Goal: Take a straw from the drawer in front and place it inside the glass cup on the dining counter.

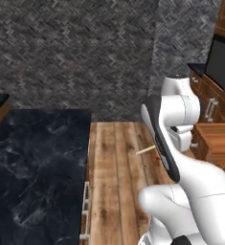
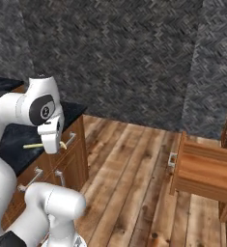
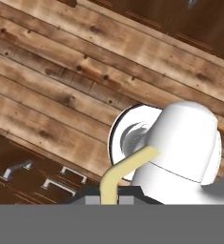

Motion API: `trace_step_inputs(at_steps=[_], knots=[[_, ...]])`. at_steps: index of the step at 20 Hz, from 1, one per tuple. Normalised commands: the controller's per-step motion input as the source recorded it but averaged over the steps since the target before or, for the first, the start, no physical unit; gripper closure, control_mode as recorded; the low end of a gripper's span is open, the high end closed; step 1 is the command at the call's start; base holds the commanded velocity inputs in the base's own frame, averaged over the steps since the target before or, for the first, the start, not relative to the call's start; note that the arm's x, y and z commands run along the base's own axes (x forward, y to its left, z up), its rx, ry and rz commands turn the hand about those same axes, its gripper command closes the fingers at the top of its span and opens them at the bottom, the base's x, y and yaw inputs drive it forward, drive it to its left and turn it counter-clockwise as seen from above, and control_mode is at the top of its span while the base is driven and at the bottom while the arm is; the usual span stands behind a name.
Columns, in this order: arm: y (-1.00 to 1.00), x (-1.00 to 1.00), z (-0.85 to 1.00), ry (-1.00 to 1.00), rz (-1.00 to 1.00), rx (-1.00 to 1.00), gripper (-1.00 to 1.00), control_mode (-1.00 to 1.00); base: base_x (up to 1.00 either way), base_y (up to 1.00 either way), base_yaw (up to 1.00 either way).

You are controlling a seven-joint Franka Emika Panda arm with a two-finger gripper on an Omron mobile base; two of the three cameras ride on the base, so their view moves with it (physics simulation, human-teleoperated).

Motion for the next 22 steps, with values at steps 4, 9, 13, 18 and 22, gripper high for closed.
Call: trace_step_inputs(at_steps=[4,9,13,18,22], knots=[[0.00,0.00,0.00,0.00,0.00,0.00,1.00,1.00,-1.00,0.24,-0.05],[0.00,0.00,0.00,0.00,0.00,0.00,1.00,1.00,-1.00,0.24,-0.05],[0.00,0.00,0.00,0.00,0.00,0.00,1.00,1.00,-1.00,0.23,-0.05],[0.00,0.00,0.00,0.00,0.00,0.00,1.00,1.00,-1.00,0.22,-0.06],[0.00,0.00,0.00,0.00,0.00,0.00,1.00,1.00,-1.00,0.20,-0.07]])
